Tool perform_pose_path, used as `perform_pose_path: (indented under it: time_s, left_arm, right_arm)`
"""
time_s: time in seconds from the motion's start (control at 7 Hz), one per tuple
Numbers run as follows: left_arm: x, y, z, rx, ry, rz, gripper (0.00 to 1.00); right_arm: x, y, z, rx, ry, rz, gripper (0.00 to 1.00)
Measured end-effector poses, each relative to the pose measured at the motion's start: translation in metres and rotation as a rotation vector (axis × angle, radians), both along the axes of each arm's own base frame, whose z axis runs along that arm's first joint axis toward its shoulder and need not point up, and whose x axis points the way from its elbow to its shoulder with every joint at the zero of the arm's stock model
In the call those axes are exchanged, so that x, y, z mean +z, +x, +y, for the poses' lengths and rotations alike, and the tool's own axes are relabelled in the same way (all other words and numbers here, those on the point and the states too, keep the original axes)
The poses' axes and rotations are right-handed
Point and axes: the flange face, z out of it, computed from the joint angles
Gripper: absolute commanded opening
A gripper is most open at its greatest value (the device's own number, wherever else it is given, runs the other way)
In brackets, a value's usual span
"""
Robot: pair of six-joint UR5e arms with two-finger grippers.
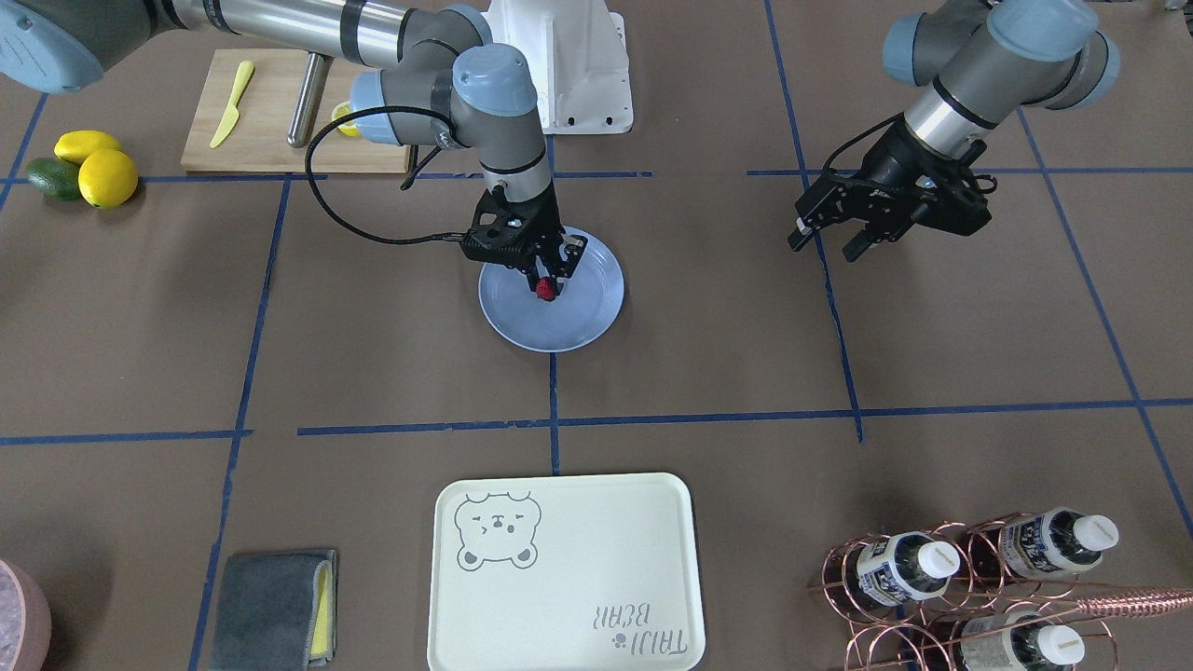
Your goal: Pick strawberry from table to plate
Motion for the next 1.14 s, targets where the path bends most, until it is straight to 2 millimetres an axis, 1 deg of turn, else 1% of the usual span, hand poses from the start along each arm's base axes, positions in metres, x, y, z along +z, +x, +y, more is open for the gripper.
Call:
perform_pose_path:
  time_s: [0.29, 0.43, 0.57, 0.71, 0.86, 1.0, 1.14]
  left_arm:
    - [0.0, 0.0, 0.0, 0.0, 0.0, 0.0, 0.92]
    - [0.001, 0.0, 0.0, 0.001, 0.001, -0.002, 0.92]
    - [0.007, -0.005, 0.002, 0.009, 0.018, -0.016, 0.92]
    - [0.022, -0.015, 0.005, 0.031, 0.068, -0.053, 0.93]
    - [0.046, -0.034, 0.007, 0.052, 0.133, -0.11, 0.93]
    - [0.078, -0.068, 0.008, 0.072, 0.213, -0.191, 0.96]
    - [0.112, -0.105, 0.012, 0.106, 0.29, -0.274, 0.99]
  right_arm:
    - [-0.002, -0.001, 0.002, -0.003, 0.001, -0.004, 1.0]
    - [-0.008, 0.004, 0.004, -0.008, 0.007, -0.02, 1.0]
    - [-0.018, 0.027, 0.004, -0.018, 0.007, -0.058, 1.0]
    - [-0.016, 0.076, -0.002, -0.033, -0.008, -0.105, 1.0]
    - [0.001, 0.142, -0.015, -0.062, -0.024, -0.133, 1.0]
    - [0.035, 0.217, -0.035, -0.114, -0.012, -0.125, 1.0]
    - [0.082, 0.288, -0.052, -0.176, 0.031, -0.085, 1.0]
